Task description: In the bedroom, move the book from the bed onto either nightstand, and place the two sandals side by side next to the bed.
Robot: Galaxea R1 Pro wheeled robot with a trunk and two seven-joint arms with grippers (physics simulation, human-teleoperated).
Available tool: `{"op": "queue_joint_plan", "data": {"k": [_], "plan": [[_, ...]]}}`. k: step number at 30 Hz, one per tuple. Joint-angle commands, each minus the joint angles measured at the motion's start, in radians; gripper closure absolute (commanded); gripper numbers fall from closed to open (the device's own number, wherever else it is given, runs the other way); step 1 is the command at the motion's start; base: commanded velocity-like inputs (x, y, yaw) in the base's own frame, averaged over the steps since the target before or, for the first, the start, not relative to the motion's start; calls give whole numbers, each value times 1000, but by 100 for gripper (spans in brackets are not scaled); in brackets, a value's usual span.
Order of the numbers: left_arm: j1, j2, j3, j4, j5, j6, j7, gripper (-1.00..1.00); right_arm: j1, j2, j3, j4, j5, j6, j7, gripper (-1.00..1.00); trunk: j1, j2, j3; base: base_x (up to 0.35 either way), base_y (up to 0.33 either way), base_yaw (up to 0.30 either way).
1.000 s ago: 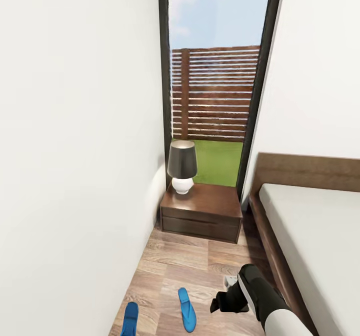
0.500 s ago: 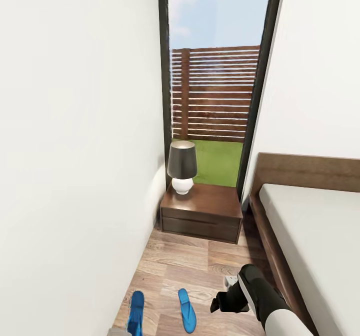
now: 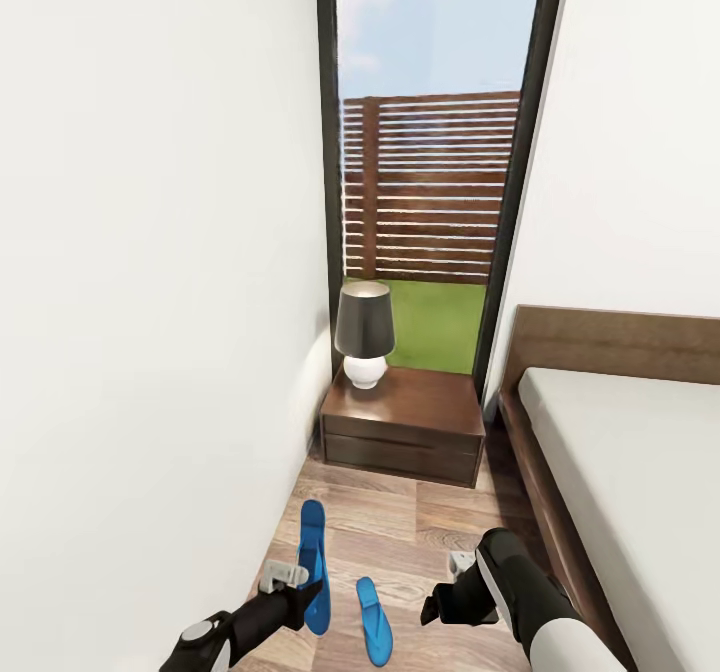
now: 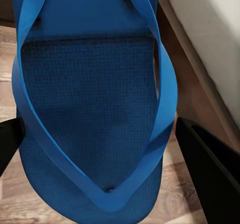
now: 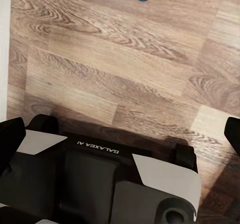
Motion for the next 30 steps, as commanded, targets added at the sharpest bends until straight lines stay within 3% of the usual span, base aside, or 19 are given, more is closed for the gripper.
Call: {"op": "queue_joint_plan", "data": {"k": [1, 14, 30], "plan": [[-1, -1, 8, 0, -10, -6, -5, 100, -1, 1, -7, -1, 11, 3, 8, -100, 0, -1, -1, 0, 0, 0], [-1, -1, 9, 0, -9, -6, 0, 100, -1, 1, -6, -1, 11, 3, 8, -100, 0, -1, -1, 0, 0, 0], [-1, -1, 9, 0, -10, -5, 0, 100, -1, 1, -6, -1, 11, 2, 8, -100, 61, -113, -51, 0, 0, 0]]}}
